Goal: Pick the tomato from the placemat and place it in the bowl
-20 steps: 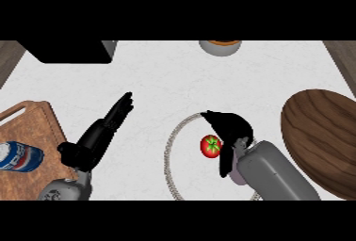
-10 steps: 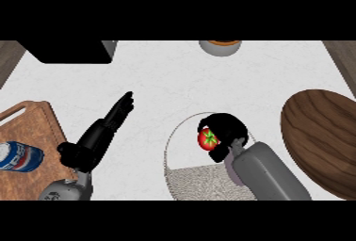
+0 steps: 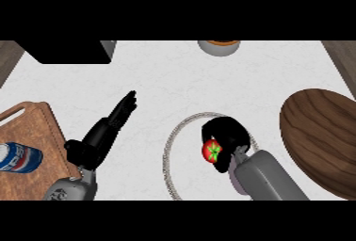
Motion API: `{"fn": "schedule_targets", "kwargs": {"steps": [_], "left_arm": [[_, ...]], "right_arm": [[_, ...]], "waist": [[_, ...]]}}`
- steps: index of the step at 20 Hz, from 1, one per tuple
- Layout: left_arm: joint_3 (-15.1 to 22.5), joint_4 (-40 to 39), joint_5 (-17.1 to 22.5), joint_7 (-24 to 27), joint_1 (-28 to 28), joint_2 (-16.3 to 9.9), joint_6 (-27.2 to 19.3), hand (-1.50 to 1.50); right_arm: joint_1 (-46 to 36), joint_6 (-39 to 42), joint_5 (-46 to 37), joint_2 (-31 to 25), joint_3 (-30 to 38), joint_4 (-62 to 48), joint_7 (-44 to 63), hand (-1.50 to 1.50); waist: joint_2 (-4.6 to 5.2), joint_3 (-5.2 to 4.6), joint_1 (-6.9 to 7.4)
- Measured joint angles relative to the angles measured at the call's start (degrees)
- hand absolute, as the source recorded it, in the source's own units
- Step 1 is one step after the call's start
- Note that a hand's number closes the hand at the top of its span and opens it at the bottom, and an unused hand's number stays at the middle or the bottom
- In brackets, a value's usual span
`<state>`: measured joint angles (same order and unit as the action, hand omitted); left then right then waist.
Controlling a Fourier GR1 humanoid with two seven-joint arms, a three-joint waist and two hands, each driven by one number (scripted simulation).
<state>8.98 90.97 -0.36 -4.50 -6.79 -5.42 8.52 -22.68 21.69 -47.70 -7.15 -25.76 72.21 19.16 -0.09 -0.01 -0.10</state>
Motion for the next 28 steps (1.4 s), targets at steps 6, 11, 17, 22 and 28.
{"fn": "schedule_targets", "kwargs": {"steps": [6,11,17,22,28], "left_arm": [[-1.21,0.3,0.33,0.41,1.06,-0.59,0.28,0.0],[-1.0,0.49,0.09,0.34,1.47,-0.36,0.46,0.0],[-1.71,0.16,0.14,0.55,1.23,-0.73,0.79,0.0],[-2.05,-0.25,0.24,0.71,0.63,-0.81,1.12,0.0],[-1.38,-0.06,-0.5,-0.19,-0.23,0.33,0.71,0.0]], "right_arm": [[16.88,-2.07,-4.67,-9.31,-5.84,20.16,0.4,1.5],[24.24,-6.41,-11.42,-14.76,-6.51,31.23,4.01,1.5],[28.9,-13.56,-16.2,-16.05,-4.17,44.92,7.73,1.5],[30.21,-16.74,-11.48,-14.71,2.04,56.27,8.32,1.5],[27.99,-15.13,-3.49,-13.16,13.34,59.63,9.4,1.5]], "waist": [[-0.37,-0.02,-1.09],[-0.27,-0.02,-1.01],[-0.31,-0.01,-1.23],[-0.19,0.02,-1.16],[0.0,0.01,-0.38]]}}
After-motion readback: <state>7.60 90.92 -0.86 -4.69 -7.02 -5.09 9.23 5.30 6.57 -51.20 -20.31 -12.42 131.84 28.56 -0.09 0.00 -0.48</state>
